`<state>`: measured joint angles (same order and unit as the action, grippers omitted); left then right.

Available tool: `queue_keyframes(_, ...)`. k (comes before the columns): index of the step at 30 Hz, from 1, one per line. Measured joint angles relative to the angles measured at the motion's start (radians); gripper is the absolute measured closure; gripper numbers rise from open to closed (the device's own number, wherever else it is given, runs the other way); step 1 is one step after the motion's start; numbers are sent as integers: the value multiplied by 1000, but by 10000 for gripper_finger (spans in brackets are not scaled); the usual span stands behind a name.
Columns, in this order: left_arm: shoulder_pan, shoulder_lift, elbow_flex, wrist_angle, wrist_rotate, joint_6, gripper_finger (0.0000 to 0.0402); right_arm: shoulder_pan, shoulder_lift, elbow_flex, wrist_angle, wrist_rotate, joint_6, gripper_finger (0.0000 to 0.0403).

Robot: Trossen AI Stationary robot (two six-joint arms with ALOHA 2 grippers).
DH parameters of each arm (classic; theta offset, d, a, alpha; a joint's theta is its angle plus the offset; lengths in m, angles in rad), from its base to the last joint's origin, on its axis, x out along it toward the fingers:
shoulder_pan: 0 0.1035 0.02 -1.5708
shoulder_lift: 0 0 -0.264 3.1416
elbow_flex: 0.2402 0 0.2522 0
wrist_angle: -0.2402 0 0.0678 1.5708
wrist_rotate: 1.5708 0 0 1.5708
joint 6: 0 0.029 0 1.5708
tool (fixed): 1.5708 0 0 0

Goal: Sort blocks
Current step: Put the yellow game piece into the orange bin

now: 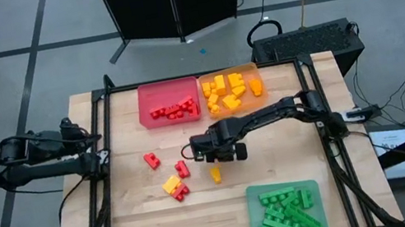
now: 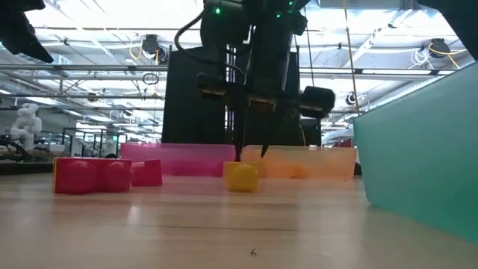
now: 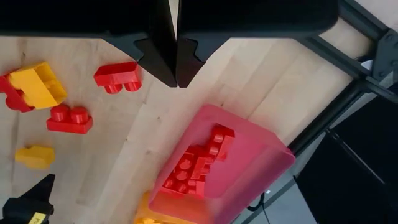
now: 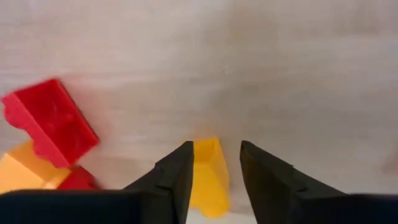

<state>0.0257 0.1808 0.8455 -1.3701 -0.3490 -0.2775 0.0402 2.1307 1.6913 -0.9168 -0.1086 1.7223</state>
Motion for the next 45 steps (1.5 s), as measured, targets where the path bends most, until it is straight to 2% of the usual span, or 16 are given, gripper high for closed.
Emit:
queue_keyframes(5, 0, 0, 0, 0, -4, -4, 400, -16, -16, 1, 62, -13, -94, 311)
queue_keyframes(10, 0, 0, 0, 0, -15, -4, 400, 6, -16, 1, 151, -28, -133, 313)
queue_keyframes(15, 0, 0, 0, 0, -16, -3, 400, 29, -16, 1, 130, -24, -184, 272)
queue_keyframes(23, 0, 0, 0, 0, -16, 29, 400, 50, -16, 1, 108, -41, -184, 152)
queue_keyframes(26, 0, 0, 0, 0, -16, 29, 400, 55, -16, 1, 80, -15, -160, 123)
queue_keyframes(31, 0, 0, 0, 0, -16, 29, 400, 55, 3, 1, 75, 39, -139, 114)
queue_keyframes(45, 0, 0, 0, 0, -24, 22, 400, 79, 78, 1, 92, 27, -111, 127)
